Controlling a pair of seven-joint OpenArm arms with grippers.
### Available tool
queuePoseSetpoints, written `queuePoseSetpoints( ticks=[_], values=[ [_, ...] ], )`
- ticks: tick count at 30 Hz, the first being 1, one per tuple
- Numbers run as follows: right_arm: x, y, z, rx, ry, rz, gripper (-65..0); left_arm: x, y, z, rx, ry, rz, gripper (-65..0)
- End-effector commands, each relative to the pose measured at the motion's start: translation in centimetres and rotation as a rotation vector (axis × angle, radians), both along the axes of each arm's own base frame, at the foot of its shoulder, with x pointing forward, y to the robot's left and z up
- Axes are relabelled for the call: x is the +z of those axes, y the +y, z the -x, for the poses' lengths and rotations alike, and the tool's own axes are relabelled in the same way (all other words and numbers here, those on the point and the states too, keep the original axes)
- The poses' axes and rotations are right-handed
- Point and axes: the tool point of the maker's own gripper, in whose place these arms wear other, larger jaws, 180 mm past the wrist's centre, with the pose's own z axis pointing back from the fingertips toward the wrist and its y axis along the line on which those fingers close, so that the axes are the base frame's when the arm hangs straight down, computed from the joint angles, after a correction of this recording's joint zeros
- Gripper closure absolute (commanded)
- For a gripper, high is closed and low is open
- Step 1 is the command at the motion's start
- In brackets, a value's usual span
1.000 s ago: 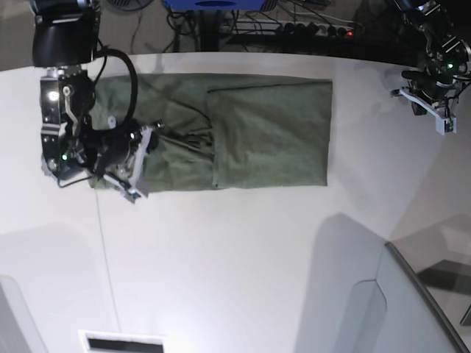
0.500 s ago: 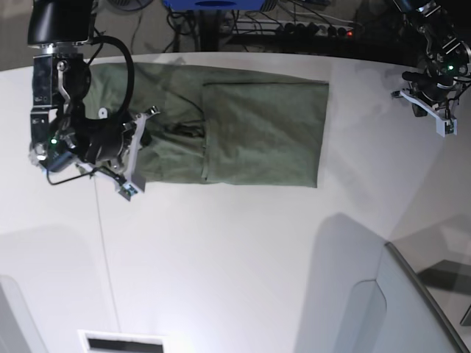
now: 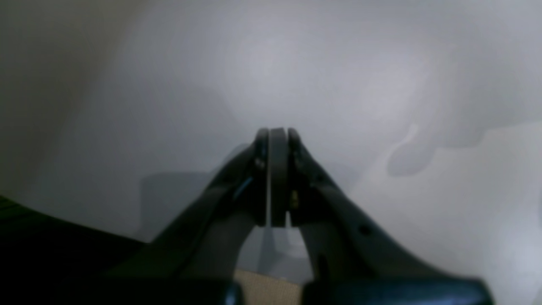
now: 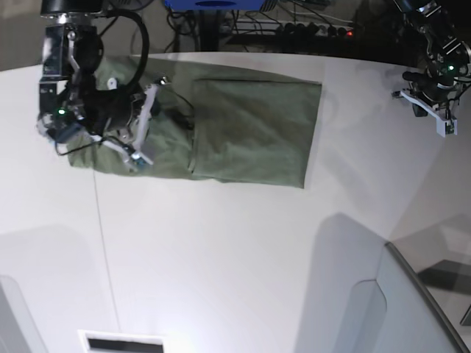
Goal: Layout the t-shirt on the table in an organized manner, then fold the t-shirt properly
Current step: 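Grasp the shirt end with the right gripper and fold it over the bundle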
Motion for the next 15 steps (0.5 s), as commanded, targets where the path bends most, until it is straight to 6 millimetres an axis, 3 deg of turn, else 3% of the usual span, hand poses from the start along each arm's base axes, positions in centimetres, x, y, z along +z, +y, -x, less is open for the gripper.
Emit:
queuePoseSetpoints(
  ticks=[1,9,12,15],
  values=[
    [-0.1,0.2,-0.2,0.002,0.004,-0.012,-0.8,1.2,0.8,-0.9,-0.001,-0.041,-0.025,0.0],
    [-3.9,0.6,1.7,-0.018,0.16,-0.042,-3.6,1.2,0.8,-0.9,-0.001,-0.041,-0.025,0.0],
    [-3.4,0.3,1.6,-0.012,0.152,-0.029,-15.8,1.3,0.9,-0.9,-0.001,-0.041,-0.027,0.0],
    [-1.0,-0.2,0.0,-0.009,0.04,-0.009,-31.2,1.3,0.9,-0.9,-0.001,-0.041,-0.027,0.0]
  ],
)
